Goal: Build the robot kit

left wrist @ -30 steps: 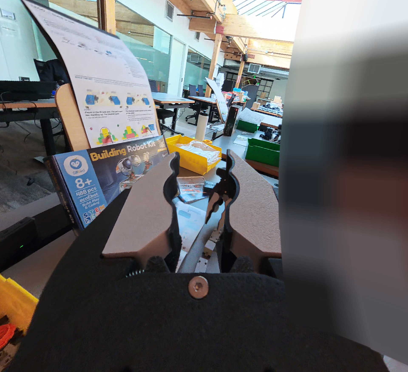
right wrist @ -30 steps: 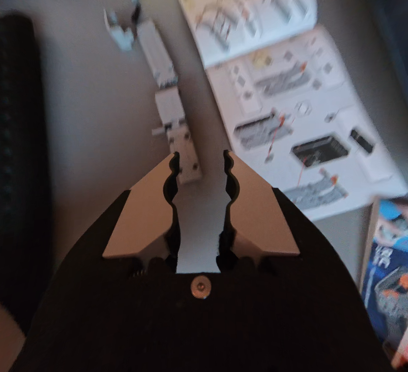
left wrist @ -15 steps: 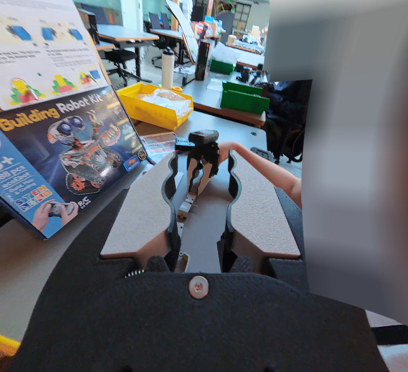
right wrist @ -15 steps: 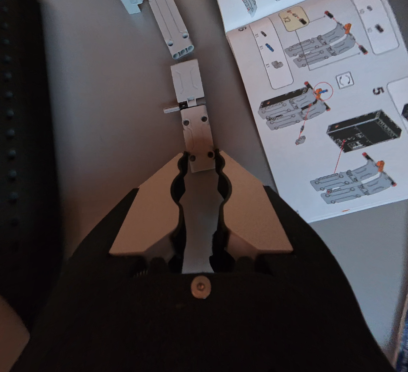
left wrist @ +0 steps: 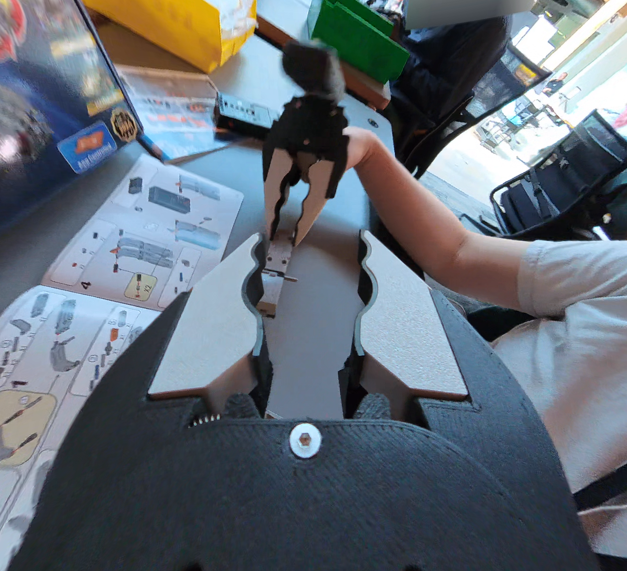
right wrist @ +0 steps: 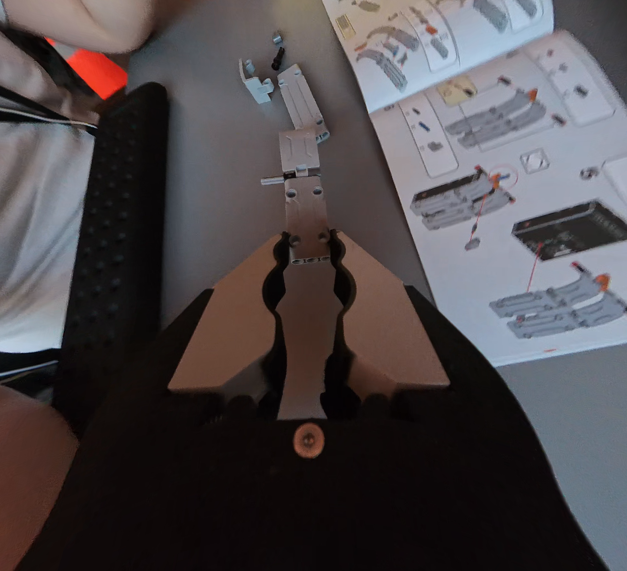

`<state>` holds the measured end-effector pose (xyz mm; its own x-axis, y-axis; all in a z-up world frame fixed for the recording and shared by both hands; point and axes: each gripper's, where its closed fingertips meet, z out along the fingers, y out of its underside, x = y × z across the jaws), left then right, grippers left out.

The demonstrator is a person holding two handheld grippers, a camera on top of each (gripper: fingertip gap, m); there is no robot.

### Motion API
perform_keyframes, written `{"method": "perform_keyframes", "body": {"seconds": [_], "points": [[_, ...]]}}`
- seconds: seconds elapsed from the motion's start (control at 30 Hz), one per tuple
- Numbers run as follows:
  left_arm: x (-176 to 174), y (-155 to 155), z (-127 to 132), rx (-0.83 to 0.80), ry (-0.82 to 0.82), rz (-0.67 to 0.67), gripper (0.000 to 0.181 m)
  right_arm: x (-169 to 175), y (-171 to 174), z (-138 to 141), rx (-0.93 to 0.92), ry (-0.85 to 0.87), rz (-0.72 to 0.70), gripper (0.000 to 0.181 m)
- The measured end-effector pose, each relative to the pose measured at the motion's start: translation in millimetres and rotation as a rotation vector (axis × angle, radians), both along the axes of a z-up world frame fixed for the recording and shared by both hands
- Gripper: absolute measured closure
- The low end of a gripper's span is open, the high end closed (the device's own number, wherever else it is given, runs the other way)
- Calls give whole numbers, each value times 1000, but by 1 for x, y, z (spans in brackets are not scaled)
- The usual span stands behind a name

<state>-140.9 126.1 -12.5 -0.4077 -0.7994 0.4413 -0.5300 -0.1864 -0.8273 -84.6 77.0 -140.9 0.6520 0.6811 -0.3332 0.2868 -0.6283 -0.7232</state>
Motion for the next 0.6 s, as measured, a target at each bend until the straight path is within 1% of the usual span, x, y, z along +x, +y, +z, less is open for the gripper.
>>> {"method": "perform_keyframes", "body": {"seconds": [0.1,0.17,0.23,0.37,0.43,0.5,0.57,0.6], "points": [[11,-3,-29,-116,84,-65,129,-11,4,17,141,-69,49,158],[13,-6,-42,-203,143,-103,136,-18,5,31,214,-58,70,158],[15,-10,-51,-256,193,-122,136,-22,5,39,259,-49,87,158],[13,-15,-69,-255,289,-145,134,-24,4,45,300,-47,98,158],[11,-18,-78,-272,348,-150,132,-25,5,49,303,-19,93,158],[9,-23,-84,-334,411,-171,141,-26,5,51,304,3,92,158],[6,-30,-83,-452,468,-213,159,-26,7,49,297,2,90,158],[5,-34,-80,-519,486,-243,166,-26,8,47,290,0,85,158]]}}
